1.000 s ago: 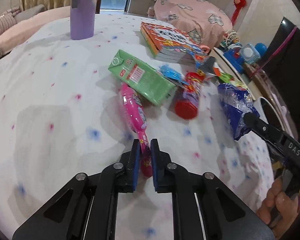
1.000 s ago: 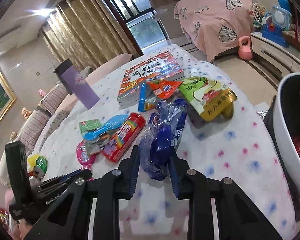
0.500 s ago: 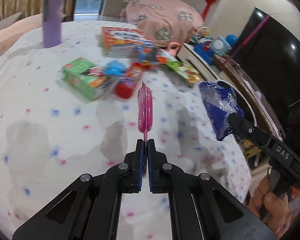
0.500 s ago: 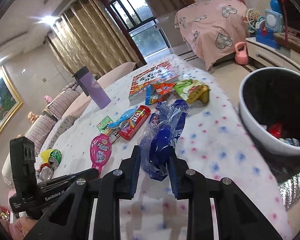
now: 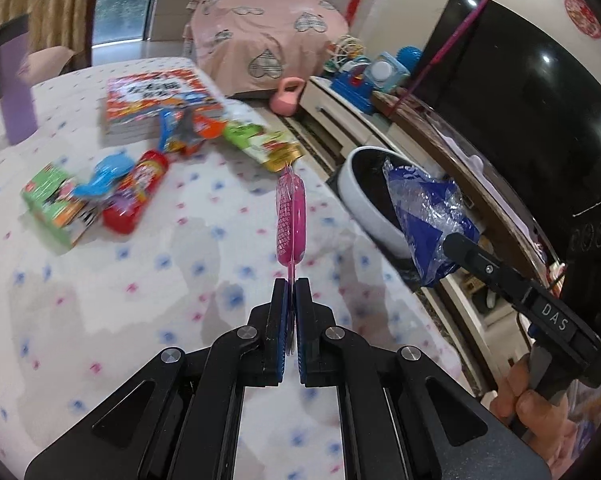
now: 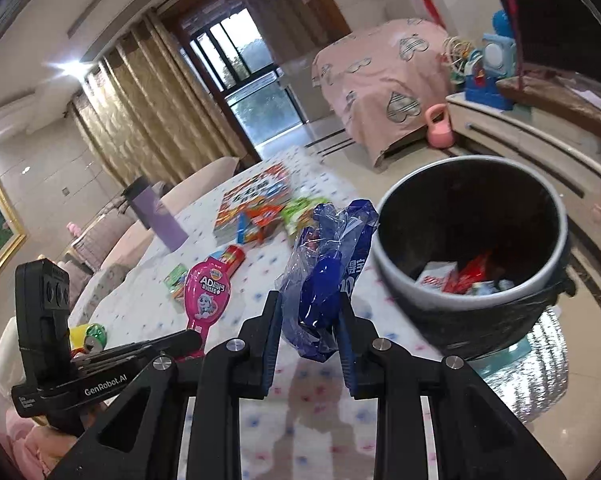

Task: Collect trash
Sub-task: 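Carry pink toy and blue bag over the trash bin and open both tools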

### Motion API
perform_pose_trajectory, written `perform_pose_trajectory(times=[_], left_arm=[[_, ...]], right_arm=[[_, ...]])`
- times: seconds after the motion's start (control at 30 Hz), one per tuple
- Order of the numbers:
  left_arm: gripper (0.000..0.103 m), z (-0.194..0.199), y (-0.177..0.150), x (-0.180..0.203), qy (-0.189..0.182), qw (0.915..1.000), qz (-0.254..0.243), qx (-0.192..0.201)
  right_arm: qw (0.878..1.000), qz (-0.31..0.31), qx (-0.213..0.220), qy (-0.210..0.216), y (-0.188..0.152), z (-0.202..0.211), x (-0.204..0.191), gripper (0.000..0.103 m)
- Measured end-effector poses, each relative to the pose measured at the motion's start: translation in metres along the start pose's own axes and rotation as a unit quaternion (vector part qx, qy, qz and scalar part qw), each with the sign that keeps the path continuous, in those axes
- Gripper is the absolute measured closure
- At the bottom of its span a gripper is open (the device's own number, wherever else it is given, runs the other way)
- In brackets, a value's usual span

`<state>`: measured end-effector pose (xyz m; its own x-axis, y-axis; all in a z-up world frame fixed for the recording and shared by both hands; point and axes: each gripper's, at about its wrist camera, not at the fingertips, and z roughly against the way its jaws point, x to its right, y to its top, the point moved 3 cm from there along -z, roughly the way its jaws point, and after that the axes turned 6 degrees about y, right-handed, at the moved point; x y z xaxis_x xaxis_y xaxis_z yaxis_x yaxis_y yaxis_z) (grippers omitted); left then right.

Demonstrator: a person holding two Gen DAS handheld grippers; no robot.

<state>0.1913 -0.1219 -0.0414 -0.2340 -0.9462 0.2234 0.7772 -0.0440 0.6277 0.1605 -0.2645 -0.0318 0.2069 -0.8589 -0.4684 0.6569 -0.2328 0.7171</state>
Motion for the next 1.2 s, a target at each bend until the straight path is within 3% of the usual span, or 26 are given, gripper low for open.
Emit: perform_pose_trajectory(times=[0.53, 1.2], left_arm=[[0.1, -0.027, 0.031, 0.059, -0.026, 0.9987, -0.045, -0.004], [0.1, -0.078, 0.067, 0.124, -0.041, 0.9946, -0.089, -0.033]], right_arm=[[0.998, -0.027, 0.03, -0.044, 0.019, 0.026, 0.056, 0.077], [0.996, -0.028, 0.026, -0.076, 0.05, 0.023, 0.102, 0.077]])
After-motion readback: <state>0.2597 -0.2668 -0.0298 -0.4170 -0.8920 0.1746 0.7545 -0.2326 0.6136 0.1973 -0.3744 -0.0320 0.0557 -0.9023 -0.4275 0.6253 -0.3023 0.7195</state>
